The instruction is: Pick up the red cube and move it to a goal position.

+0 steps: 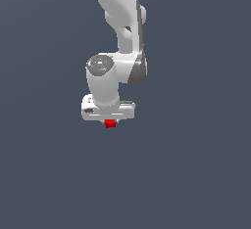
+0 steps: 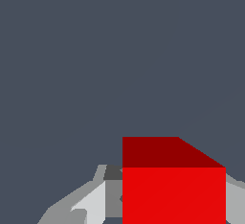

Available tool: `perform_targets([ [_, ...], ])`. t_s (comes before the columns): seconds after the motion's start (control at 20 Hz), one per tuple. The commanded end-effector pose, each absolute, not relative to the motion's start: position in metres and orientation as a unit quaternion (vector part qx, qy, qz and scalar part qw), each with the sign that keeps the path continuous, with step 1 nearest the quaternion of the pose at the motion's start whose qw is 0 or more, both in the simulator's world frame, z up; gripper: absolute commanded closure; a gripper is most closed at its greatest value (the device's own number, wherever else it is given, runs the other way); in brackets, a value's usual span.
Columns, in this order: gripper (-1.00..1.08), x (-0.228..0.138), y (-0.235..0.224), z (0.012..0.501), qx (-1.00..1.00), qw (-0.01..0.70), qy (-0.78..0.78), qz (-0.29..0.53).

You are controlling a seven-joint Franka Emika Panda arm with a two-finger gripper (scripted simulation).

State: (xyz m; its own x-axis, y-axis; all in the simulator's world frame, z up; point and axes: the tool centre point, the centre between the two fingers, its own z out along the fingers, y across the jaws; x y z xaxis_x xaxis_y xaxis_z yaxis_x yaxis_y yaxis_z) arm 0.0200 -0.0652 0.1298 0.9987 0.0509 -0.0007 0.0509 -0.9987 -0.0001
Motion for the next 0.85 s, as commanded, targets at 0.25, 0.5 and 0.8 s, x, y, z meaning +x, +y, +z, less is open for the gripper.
perform_targets([
  [0.25, 1.08, 0.033, -0.075, 0.192, -1.0, 0.0, -0.025, 0.0],
  [0.5, 1.08, 0.039, -0.078, 0.215, -1.0, 0.0, -0.025, 0.0],
  [0.8, 1.08, 0.042, -0.08, 0.223, -1.0, 0.0, -0.025, 0.0],
])
